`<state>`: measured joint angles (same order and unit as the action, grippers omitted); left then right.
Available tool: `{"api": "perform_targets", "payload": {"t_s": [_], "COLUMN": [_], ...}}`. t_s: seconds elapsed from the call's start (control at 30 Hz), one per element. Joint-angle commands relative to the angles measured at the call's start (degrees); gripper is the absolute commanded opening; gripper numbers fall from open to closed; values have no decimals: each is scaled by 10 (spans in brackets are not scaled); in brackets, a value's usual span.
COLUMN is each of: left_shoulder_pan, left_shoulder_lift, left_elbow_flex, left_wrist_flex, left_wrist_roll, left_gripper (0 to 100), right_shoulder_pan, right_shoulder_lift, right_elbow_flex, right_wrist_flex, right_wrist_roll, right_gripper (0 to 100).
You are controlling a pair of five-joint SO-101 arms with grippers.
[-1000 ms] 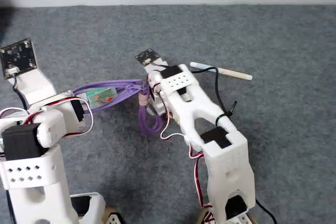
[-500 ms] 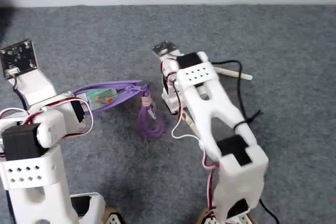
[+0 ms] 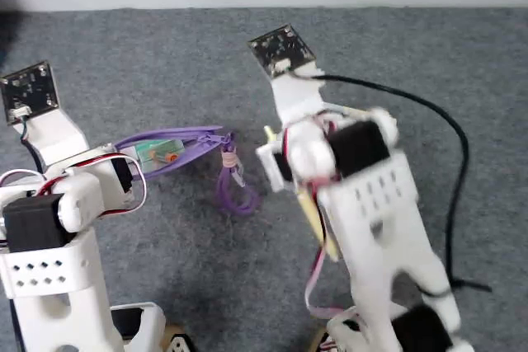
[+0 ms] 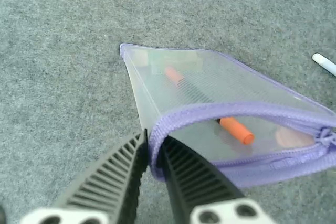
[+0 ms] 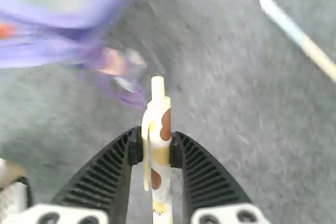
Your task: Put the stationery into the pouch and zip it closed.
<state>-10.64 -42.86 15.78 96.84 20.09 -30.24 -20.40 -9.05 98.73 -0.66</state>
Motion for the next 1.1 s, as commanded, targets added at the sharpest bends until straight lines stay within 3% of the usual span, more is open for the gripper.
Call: {"api": "perform_targets", "payload": {"t_s": [0.0,0.37,0.7,1.07], "left_shoulder_pan": [-2,-2,-2,-3], "left_shoulder_lift": [0,0,0,0], "left_elbow_flex": [-31,-31,-30,-30], "left_wrist_flex": [3,4,11,11], "left_wrist_roll": [4,4,5,5], "left_gripper": [14,14,14,13], "right_shoulder_pan": [-41,-120,-184,-222], "right_shoulder_lift": [-76,-182,-187,-187], "right_elbow_flex": [9,136,188,319], "right_wrist_flex": [-22,-379,-622,-822], "right_wrist_roll": [-36,-54,-48,71], "right_gripper": [8,8,8,8]}}
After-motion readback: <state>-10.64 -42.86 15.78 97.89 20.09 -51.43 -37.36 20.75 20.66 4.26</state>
